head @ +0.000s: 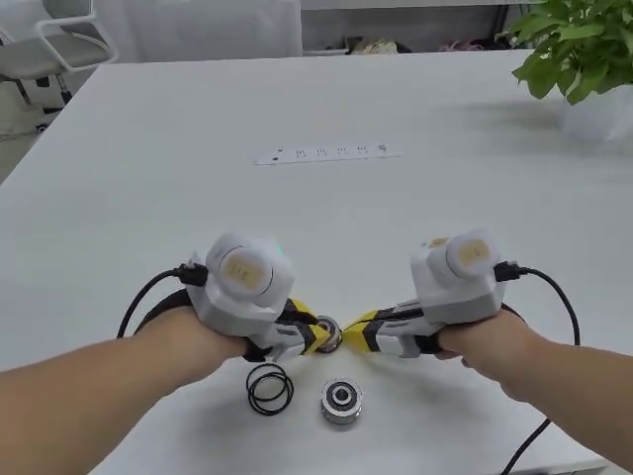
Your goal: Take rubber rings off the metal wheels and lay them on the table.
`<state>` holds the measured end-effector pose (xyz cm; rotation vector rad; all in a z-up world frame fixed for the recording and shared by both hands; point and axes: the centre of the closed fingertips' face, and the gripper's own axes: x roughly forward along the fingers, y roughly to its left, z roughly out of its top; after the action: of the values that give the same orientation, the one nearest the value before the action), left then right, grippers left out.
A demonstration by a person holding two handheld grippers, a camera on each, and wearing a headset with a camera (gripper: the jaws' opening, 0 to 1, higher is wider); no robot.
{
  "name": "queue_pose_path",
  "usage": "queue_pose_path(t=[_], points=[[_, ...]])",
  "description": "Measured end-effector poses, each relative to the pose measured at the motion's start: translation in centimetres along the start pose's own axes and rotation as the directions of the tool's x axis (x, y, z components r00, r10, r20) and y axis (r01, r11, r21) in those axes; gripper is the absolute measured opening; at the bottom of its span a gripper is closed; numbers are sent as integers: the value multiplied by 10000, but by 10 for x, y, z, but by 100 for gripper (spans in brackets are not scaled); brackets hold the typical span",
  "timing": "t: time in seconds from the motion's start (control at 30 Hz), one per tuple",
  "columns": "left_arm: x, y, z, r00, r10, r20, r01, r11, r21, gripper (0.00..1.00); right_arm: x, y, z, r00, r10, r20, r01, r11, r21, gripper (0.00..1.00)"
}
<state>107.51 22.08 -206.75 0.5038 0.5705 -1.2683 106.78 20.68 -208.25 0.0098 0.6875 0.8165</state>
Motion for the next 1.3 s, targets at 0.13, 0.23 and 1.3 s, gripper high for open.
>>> queue_pose_path(t=[0.13, 0.23, 1.3], points=[[0, 0, 0, 10000, -7, -2, 7, 10000, 5, 8, -1, -3, 2, 9999, -32, 120, 29, 9998, 191, 0], [0, 0, 0, 10000, -7, -10, 7, 10000, 12, 8, -2, -2, 2, 9998, -48, 167, 43, 9996, 275, 0], [1, -1, 1, 9998, 196, -95, -196, 9998, 19, 8, -4, 3, 14, 9968, 62, 801, -173, 9901, 1394, 0]])
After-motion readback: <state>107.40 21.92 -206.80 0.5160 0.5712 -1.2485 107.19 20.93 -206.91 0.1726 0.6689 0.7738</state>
